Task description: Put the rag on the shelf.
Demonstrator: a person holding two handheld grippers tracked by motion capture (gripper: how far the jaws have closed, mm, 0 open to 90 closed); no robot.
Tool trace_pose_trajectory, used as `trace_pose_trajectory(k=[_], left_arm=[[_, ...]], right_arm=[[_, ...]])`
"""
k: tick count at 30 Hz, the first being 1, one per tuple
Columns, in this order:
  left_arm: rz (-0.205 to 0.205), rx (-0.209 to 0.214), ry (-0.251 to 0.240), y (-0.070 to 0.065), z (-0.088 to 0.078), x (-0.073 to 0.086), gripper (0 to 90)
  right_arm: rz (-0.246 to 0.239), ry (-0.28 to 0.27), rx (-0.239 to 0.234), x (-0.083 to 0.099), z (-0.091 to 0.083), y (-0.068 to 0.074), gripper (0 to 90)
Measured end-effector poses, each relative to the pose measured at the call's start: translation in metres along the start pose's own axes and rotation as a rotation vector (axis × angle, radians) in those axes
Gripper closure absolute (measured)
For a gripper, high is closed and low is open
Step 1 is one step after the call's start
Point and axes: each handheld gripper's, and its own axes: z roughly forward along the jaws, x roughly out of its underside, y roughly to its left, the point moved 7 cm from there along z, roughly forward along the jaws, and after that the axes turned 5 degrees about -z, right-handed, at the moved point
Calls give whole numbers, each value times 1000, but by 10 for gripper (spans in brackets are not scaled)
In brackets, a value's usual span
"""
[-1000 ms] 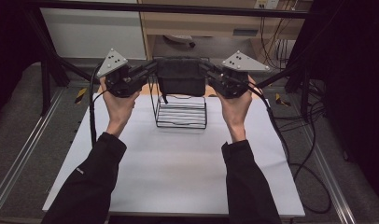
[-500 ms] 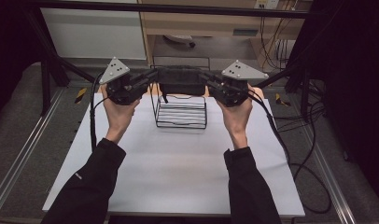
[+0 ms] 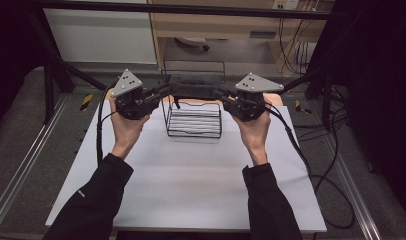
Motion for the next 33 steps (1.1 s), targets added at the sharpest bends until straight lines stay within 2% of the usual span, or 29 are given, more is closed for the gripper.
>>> trace_pose_trajectory(k=[6, 12, 16, 20, 26, 30, 33], left_arm=[[-4, -3, 30, 0, 0, 11, 796], [6, -11, 51, -1, 3, 19, 800], [12, -12, 57, -2, 4, 23, 808], [28, -17, 66, -2, 5, 28, 808], [28, -12, 75, 0, 5, 33, 803], [26, -8, 86, 0, 6, 37, 786], [14, -8, 107, 0, 7, 42, 756]], right_arm=[[4, 19, -21, 8, 1, 3, 770], [58, 44, -57, 16, 1, 6, 685], [93, 68, -90, 22, 1, 7, 595], [109, 74, -90, 30, 1, 6, 501], [161, 62, -81, 38, 0, 0, 419], [205, 25, -101, 36, -1, 0, 403], [213, 45, -105, 38, 2, -1, 434]])
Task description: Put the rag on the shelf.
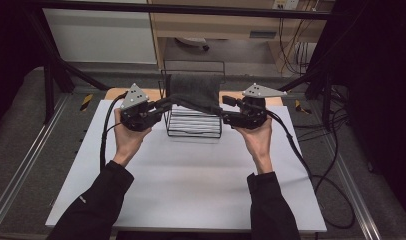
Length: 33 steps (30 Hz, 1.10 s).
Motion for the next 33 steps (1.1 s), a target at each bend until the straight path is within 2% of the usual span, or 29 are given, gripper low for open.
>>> trace_pose_trajectory(k=[4, 7, 13, 16, 22, 26, 32, 33], left_arm=[[-10, -3, 27, 2, 4, 9, 744], [-32, -9, 52, 4, 9, 17, 741], [-66, -36, 81, 8, 20, 25, 729], [-84, -49, 91, 12, 25, 28, 723], [-103, -67, 120, 16, 33, 35, 687], [-105, -65, 118, 18, 31, 38, 644], [-94, -58, 145, 21, 23, 39, 523], [-104, -47, 147, 21, 23, 39, 497]], right_arm=[[3, 59, 5, 8, 13, -2, 514], [8, 94, 35, 17, 23, -6, 588], [7, 84, 85, 26, 32, -15, 816], [2, 74, 102, 27, 34, -19, 826], [-27, 77, 122, 28, 38, -23, 818], [-42, 68, 104, 28, 35, -22, 766], [-42, 52, 54, 24, 25, -14, 587], [-46, 54, 49, 24, 23, -14, 539]])
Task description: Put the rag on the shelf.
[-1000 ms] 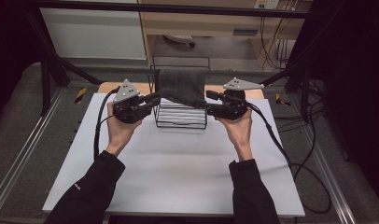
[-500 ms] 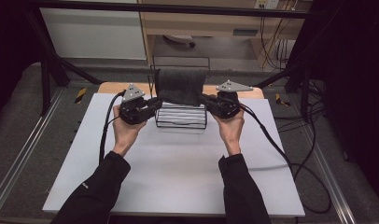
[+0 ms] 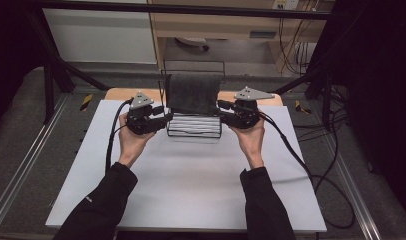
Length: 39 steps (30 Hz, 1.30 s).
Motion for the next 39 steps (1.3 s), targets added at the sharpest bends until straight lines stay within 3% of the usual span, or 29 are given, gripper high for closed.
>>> trace_pose_trajectory(k=[5, 12, 17, 22, 39], left_arm=[[-18, 32, 31, 0, -5, 3, 347], [4, 27, 68, 3, -15, 12, 214], [10, 46, 92, 3, -23, 27, 143], [5, 58, 109, 6, -34, 50, 126], [-12, 57, 196, 29, -60, 145, 137]], right_arm=[[-10, 25, -15, 1, -10, 3, 325], [-8, 48, -45, 7, -25, 11, 116], [2, 76, -73, 18, -34, 15, 68], [23, 99, -96, 38, -40, 16, 45], [98, 212, -83, 140, -59, 11, 4]])
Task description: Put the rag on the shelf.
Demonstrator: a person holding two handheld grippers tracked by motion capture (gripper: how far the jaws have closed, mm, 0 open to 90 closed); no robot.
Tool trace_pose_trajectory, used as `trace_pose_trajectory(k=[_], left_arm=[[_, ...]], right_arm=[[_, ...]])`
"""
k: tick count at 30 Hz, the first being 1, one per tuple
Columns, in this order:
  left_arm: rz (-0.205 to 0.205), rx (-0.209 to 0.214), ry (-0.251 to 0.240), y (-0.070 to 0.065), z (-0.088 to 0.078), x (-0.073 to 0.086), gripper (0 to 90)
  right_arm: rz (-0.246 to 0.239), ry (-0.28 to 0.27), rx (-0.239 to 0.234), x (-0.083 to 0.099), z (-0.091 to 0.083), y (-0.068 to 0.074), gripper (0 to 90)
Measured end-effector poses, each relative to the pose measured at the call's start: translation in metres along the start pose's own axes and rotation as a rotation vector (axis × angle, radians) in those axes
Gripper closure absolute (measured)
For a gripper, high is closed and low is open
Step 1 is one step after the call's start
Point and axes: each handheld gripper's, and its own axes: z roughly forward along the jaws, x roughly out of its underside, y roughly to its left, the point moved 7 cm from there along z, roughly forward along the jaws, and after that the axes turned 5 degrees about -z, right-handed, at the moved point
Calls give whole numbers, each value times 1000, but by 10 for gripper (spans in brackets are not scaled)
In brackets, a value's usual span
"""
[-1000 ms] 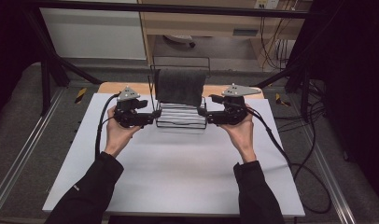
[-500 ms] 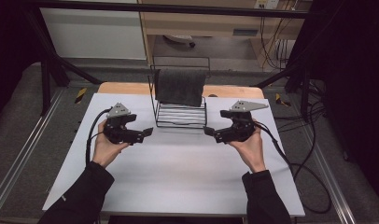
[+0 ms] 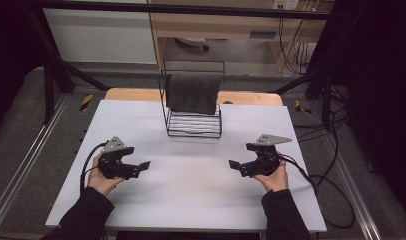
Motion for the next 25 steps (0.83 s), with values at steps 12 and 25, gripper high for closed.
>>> trace_pose_trajectory(k=[12, 25], left_arm=[[-16, -32, 19, 20, -10, 35, 145], [-1, -37, 41, 21, -7, 42, 133]], right_arm=[[57, 15, 17, 60, -21, -24, 3], [83, 6, 33, 74, -30, -31, 3]])
